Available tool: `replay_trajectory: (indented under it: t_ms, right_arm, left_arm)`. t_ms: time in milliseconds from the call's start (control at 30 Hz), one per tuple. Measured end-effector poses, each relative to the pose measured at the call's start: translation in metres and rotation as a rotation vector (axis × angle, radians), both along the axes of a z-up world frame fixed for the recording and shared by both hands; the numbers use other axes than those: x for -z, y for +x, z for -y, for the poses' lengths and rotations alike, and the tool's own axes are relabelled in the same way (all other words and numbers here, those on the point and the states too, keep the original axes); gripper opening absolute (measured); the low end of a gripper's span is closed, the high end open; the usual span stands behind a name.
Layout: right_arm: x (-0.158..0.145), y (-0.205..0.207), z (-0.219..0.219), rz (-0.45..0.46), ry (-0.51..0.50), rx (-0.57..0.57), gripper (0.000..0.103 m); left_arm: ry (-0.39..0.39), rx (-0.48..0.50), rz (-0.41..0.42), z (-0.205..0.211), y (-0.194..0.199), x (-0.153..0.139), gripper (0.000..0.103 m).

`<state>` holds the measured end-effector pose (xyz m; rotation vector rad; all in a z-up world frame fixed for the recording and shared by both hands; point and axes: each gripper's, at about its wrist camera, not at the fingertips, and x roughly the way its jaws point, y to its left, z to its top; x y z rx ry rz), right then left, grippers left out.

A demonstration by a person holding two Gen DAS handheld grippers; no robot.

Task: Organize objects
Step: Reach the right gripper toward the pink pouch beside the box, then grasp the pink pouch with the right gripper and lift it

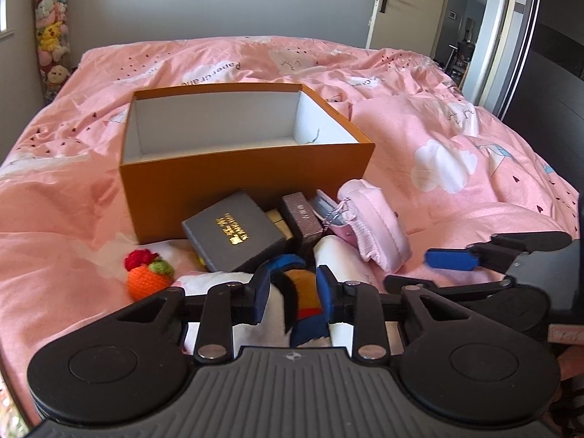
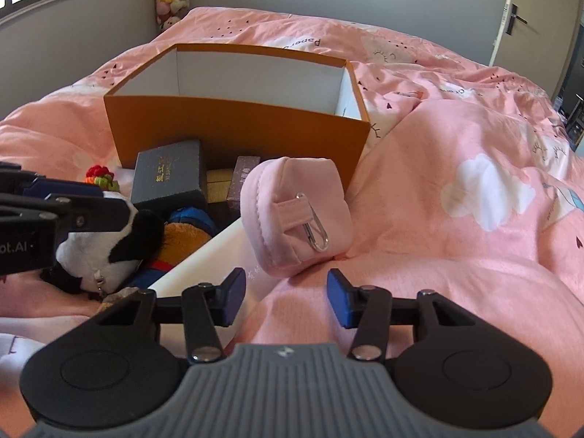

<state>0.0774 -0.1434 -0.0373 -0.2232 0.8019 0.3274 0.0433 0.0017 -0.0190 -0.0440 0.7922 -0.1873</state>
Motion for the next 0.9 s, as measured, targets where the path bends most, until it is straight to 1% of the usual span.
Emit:
replay_trajectory:
  t_ms: [33,67,133,200,233,267,400,467,633,733,800,900]
  right_arm:
    - [0.002,0.003,-0.002,-0.001,-0.011,-0.008,0.051]
    - [0.005,0.005,-0.004,-0.002,-0.019,-0.013,0.048]
    - [0.009,0.011,-0.005,-0.006,-0.031,-0.02,0.039]
    - [0.009,0.016,-0.003,-0.006,-0.02,-0.015,0.025]
    - [0.008,0.018,-0.001,-0.004,-0.006,-0.005,0.021]
    - [0.005,0.021,0.003,0.006,0.008,0.015,0.019]
    - [-0.008,0.031,0.016,0.084,0.025,0.086,0.017]
    - [-0.009,0.039,0.02,0.092,0.024,0.088,0.017]
    - [-0.004,0.066,0.028,0.089,0.03,0.125,0.018]
    - [0.003,0.079,0.035,0.072,0.039,0.165,0.018]
    - [0.005,0.088,0.038,0.082,0.039,0.17,0.018]
    - [0.011,0.105,0.044,0.082,0.046,0.204,0.018]
  left_arm:
    - [-0.001,0.007,-0.005,0.002,0.003,0.001,0.035]
    - [0.0,0.014,-0.008,0.005,0.006,0.002,0.035]
    - [0.0,0.026,-0.018,0.009,0.013,0.005,0.035]
    - [0.0,0.037,-0.03,0.011,0.02,0.007,0.035]
    - [0.001,0.043,-0.036,0.013,0.023,0.008,0.035]
    - [0.004,0.049,-0.038,0.014,0.027,0.008,0.035]
    - [0.001,0.071,-0.036,0.02,0.04,0.007,0.035]
    - [0.004,0.085,-0.033,0.024,0.049,0.007,0.035]
    - [0.038,0.119,-0.012,0.041,0.068,0.007,0.035]
    - [0.043,0.126,-0.031,0.048,0.079,0.012,0.035]
    - [0.042,0.133,-0.056,0.053,0.087,0.017,0.035]
    - [0.018,0.124,-0.096,0.057,0.097,0.024,0.035]
